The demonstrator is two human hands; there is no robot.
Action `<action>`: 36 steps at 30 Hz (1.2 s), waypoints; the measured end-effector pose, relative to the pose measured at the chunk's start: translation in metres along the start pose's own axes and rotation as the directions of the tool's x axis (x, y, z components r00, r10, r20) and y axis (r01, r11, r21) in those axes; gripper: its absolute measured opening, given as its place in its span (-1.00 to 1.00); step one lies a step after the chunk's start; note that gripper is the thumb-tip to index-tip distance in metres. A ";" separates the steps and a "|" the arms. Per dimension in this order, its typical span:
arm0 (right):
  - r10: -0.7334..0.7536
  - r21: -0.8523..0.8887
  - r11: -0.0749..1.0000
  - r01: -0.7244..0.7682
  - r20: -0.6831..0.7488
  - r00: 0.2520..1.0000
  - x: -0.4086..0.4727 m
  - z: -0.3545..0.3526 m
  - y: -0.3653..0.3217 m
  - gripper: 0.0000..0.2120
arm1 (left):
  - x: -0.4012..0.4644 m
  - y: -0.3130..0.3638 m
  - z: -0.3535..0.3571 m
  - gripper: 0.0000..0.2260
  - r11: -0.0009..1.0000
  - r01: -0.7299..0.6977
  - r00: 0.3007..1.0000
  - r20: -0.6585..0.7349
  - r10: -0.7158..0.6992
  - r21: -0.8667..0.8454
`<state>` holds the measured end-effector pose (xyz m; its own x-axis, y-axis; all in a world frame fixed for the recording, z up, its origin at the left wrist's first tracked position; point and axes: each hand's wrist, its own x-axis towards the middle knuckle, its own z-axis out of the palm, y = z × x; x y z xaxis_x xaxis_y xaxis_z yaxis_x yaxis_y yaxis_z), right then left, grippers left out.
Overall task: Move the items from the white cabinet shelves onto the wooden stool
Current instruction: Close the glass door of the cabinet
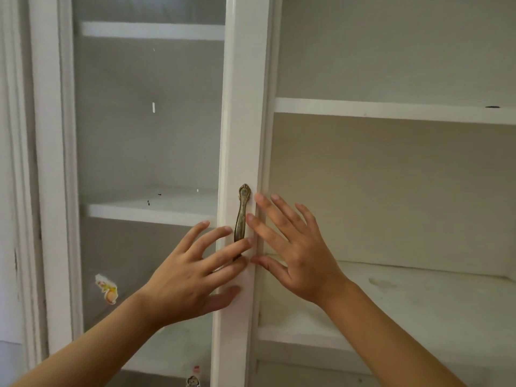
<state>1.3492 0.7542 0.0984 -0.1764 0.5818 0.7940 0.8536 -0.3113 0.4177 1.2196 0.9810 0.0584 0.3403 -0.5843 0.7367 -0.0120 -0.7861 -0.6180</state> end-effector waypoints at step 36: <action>0.272 -0.148 0.960 -0.236 0.309 0.911 -0.003 -0.108 -0.081 -0.32 | -0.024 0.002 -0.099 -0.50 0.963 0.154 0.954 0.286 -0.087 -0.220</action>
<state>1.2280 0.6967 0.1100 0.2228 0.6779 0.7005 0.7887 -0.5477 0.2791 1.1183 0.9731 0.0669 0.5945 -0.4318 0.6783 -0.1665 -0.8914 -0.4216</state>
